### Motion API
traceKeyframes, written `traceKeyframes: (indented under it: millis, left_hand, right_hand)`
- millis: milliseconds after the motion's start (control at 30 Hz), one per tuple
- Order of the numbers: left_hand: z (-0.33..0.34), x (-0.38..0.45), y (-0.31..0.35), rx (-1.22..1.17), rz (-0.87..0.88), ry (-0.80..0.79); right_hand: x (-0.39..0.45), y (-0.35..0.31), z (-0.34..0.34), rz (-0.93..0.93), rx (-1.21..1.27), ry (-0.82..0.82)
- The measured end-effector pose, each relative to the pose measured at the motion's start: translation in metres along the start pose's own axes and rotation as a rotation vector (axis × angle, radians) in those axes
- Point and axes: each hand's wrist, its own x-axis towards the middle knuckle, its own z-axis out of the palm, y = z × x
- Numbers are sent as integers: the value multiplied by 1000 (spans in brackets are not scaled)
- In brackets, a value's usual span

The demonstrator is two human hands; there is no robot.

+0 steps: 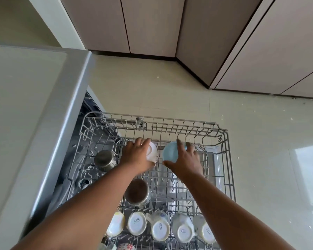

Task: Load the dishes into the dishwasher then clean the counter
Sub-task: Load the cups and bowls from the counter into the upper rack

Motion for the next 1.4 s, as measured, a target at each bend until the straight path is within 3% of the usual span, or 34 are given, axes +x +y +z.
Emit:
traceKeyframes:
  millis: [467, 733, 1033, 1267, 1400]
  left_hand:
    - [8, 23, -9, 6, 113, 201]
    - [7, 14, -6, 99, 64, 96]
    - [14, -42, 6, 111, -52, 14]
    - [19, -105, 40, 106, -64, -24]
    - [15, -138, 61, 146, -48, 14]
  right_hand:
    - [29, -1, 8, -36, -92, -32]
    - [23, -2, 5, -21, -128, -101]
    - [-37, 35, -12, -154, -190, 106]
    - [-101, 103, -30, -123, 10, 351]
    - [-120, 135, -28, -21, 378, 233]
